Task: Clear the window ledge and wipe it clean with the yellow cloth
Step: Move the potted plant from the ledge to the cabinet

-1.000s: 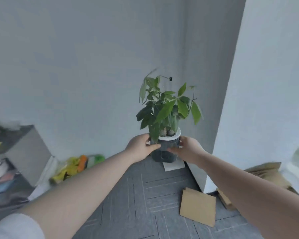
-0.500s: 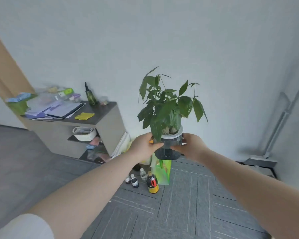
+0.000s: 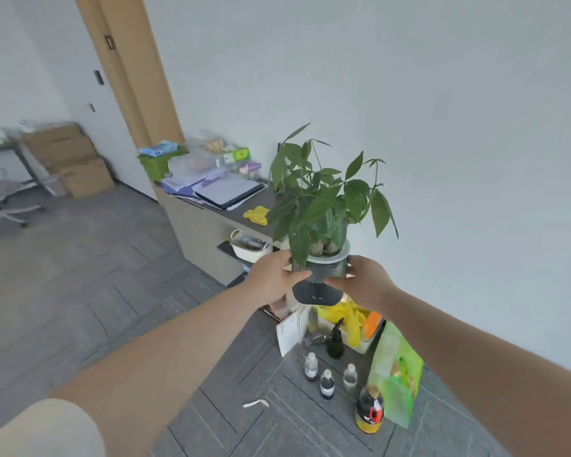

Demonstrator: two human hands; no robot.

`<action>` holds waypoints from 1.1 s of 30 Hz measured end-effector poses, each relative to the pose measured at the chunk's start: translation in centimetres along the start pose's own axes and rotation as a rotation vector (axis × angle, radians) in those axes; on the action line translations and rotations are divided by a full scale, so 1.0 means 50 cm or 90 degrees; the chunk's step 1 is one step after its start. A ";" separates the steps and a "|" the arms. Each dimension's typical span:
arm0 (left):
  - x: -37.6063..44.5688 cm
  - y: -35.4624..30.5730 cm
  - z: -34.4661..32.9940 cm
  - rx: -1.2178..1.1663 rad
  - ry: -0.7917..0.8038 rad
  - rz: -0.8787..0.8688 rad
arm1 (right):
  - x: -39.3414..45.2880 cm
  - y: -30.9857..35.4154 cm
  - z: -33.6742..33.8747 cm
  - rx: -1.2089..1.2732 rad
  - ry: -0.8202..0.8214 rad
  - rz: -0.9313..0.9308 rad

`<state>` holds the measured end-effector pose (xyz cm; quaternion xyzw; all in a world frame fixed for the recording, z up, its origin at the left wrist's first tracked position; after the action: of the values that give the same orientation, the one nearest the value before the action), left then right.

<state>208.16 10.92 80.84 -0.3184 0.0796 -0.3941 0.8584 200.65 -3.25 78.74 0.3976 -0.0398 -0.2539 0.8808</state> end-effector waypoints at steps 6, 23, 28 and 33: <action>0.184 0.207 0.101 0.035 0.055 0.025 | 0.234 0.116 -0.097 -0.004 0.002 -0.023; 0.745 0.588 0.207 0.062 0.070 0.064 | 0.930 0.220 -0.259 0.001 0.055 -0.011; 0.890 0.659 0.207 0.042 0.076 0.063 | 1.092 0.216 -0.269 -0.023 0.047 -0.031; 1.016 0.729 0.172 0.032 0.100 0.038 | 1.215 0.184 -0.286 -0.020 0.036 -0.071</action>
<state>268.68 -4.15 71.17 -0.2620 0.1463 -0.3942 0.8687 261.11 -17.52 67.65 0.3924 0.0113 -0.2917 0.8723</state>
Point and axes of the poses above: each hand's wrist, its own x-axis towards the middle knuckle, its own z-axis out of the back of the hand, y = z × x, the point moved 10 cm from there along x, towards the middle knuckle, and after that the axes turned 8 degrees about -z, right-handed, at the moved point
